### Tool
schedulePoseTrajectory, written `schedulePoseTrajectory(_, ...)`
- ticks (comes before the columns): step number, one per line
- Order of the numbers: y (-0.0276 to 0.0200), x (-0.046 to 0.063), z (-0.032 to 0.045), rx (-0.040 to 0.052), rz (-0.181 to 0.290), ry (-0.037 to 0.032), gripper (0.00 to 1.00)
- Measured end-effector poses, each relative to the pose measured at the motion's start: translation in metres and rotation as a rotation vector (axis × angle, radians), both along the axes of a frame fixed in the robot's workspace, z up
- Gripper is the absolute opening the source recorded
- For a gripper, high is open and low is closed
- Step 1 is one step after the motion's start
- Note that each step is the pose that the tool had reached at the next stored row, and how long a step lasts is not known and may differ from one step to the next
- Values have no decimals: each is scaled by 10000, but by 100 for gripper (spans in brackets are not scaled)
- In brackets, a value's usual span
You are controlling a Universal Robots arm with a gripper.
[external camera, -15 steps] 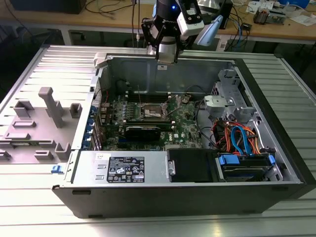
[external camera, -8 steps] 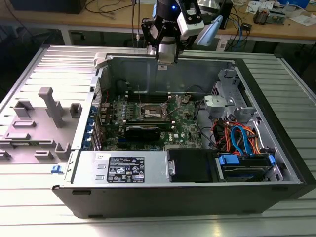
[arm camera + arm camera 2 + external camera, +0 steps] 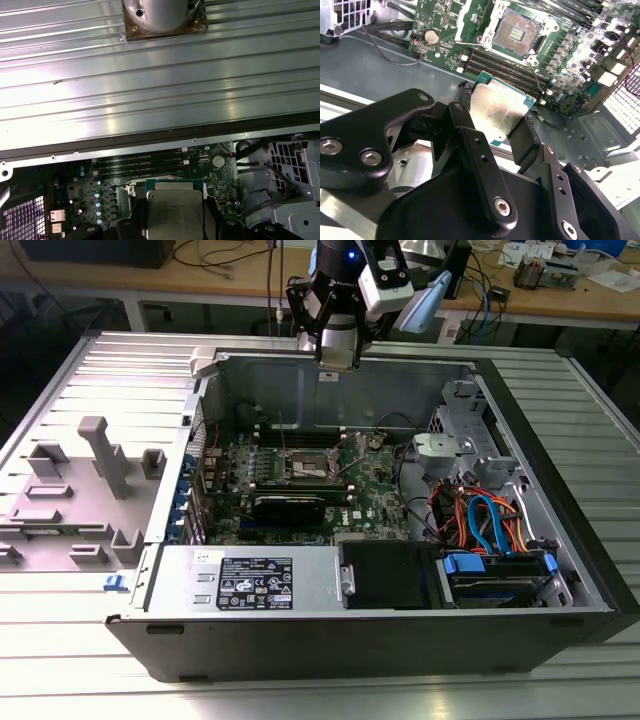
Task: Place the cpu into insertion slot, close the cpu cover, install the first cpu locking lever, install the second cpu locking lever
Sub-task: 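Place the cpu into insertion slot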
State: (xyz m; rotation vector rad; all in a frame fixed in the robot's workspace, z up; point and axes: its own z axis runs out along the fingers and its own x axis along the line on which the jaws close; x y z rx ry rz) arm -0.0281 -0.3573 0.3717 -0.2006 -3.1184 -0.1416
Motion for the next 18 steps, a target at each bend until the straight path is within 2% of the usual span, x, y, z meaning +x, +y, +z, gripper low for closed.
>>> schedulePoseTrajectory(7,-57,0,-5,-1,-149,1,55)
schedulePoseTrajectory(12,-75,0,-17,0,-759,6,55)
schedulePoseTrajectory(18,-109,0,-21,0,-772,6,55)
